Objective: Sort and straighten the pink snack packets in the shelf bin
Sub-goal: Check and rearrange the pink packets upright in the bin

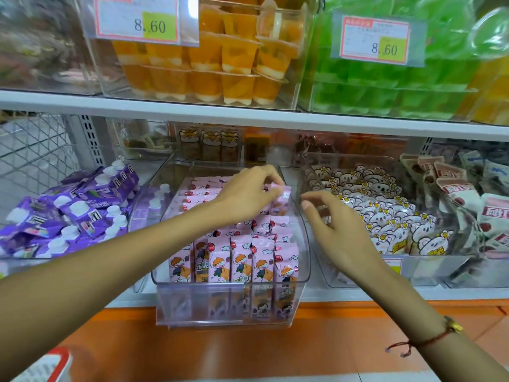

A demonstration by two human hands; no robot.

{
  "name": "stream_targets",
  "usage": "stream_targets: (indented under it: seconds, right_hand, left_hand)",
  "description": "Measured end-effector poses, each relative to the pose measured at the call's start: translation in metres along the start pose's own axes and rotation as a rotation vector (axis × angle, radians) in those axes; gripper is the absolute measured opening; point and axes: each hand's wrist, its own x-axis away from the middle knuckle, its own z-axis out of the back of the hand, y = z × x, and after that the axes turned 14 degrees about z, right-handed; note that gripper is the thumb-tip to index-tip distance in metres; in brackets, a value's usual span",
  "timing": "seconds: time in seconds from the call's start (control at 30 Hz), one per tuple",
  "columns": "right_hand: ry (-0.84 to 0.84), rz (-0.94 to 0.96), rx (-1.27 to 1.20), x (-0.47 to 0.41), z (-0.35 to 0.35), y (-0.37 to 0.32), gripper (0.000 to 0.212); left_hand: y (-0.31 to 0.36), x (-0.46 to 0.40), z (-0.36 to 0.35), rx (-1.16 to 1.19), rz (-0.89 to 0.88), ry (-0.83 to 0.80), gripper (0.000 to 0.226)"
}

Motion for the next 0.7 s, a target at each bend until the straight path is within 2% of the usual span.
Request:
stream_targets:
  seconds: [0.1,0.23,0.37,0.43,0.53,0.6,0.7]
  right_hand:
    - [0.086,0.036,-0.055,-0.006,0.000,-0.009,0.031]
    - [0.013,0.120,-0.224,-0.012,-0.002,-0.032,0.051]
    - [0.009,0.199,-0.364,-0.015,-0.009,-0.051,0.035]
    - [0.058,0.106,-0.556,-0.016,-0.013,-0.058,0.027]
    - [0.086,-0.097,-0.831,-0.018,-0.017,-0.060,0.025]
    - [0.080,-0.133,-0.865,-0.018,-0.019,-0.060,0.024]
    - [0.093,-0.155,-0.899,-0.016,-0.023,-0.062,0.025]
  left_hand:
    - [0.008,0.023,0.011,0.300,-0.018,0.134,0.013]
    - [0.015,0.051,0.034,0.595,-0.106,0.268,0.008]
    - [0.009,0.073,0.044,0.788,-0.140,0.259,0.016]
    - [0.000,0.079,0.040,0.809,-0.110,0.271,0.024]
    - [-0.013,0.086,0.029,0.687,-0.059,0.212,0.034]
    - [-0.018,0.089,0.022,0.599,-0.047,0.179,0.042]
    - [-0.020,0.087,0.015,0.496,-0.051,0.252,0.043]
